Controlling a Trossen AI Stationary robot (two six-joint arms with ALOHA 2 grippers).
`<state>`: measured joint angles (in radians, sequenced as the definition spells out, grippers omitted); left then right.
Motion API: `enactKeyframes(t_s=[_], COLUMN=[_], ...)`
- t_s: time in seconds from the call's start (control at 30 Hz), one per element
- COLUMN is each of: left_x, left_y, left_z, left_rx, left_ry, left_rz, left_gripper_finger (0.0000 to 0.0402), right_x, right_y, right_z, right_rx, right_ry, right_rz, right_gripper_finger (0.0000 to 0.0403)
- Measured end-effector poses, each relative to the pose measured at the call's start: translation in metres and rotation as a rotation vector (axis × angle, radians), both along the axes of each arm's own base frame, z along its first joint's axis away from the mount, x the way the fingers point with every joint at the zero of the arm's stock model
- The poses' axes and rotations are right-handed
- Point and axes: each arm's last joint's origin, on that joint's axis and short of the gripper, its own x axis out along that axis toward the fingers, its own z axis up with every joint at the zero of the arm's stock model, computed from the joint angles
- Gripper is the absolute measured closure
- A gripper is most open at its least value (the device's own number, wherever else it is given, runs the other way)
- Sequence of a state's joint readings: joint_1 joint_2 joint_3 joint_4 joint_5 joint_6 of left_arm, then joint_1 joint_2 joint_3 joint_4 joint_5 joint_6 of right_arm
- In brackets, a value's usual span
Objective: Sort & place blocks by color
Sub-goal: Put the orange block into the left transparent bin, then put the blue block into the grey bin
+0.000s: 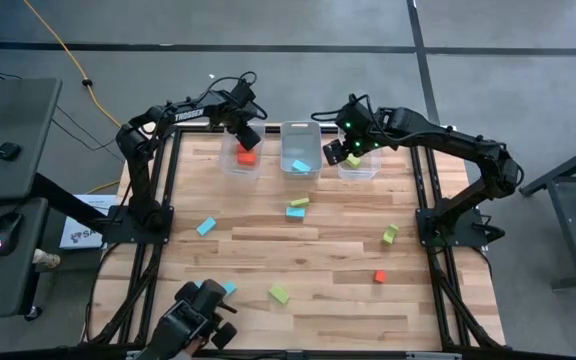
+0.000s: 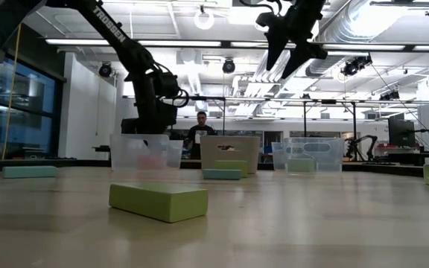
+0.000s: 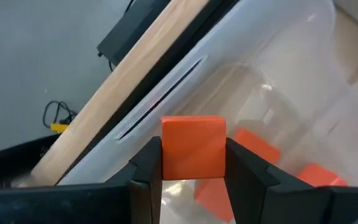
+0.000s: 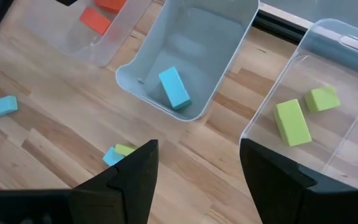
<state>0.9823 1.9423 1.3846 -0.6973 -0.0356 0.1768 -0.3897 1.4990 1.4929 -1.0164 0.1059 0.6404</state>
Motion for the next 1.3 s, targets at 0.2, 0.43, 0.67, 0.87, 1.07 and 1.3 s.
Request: enactKeyframes(t_s=[0.2,0.43,0.67,0.87,1.07,1.3], left_x=[-0.002,-0.004,-0.003,-0.004,-0.007,-0.015], left_y=[0.002,0.003,0.003,0.003,-0.002,-0.010], left_z=[0.000,0.000,0.000,0.000,0.005,0.029], left_rx=[0.011,0.018,0.017,0.008,-0.021,-0.005], left_ry=[0.003,0.013,0.011,0.003,0.020,-0.002], left_rz=[-0.016,-0.049,-0.055,-0.027,-0.023,0.026], left_gripper_finger=[0.0295,0.0295,0.0261,0.0235,0.0240,0.0241], right_x=[0.000,0.002,0.005,0.006,0.007,0.009], right_y=[0.000,0.004,0.011,0.012,0.012,0.013], right_z=[0.000,0.000,0.000,0.000,0.001,0.002], right_rx=[0.006,0.006,0.006,0.008,0.006,0.046], right_ry=[-0.005,-0.010,-0.012,-0.015,-0.025,-0.060], right_rz=[-0.013,0.003,0.028,0.033,0.035,0.075], right_gripper_finger=[0.0187,0.0187,0.0187,0.0187,0.0187,0.0187])
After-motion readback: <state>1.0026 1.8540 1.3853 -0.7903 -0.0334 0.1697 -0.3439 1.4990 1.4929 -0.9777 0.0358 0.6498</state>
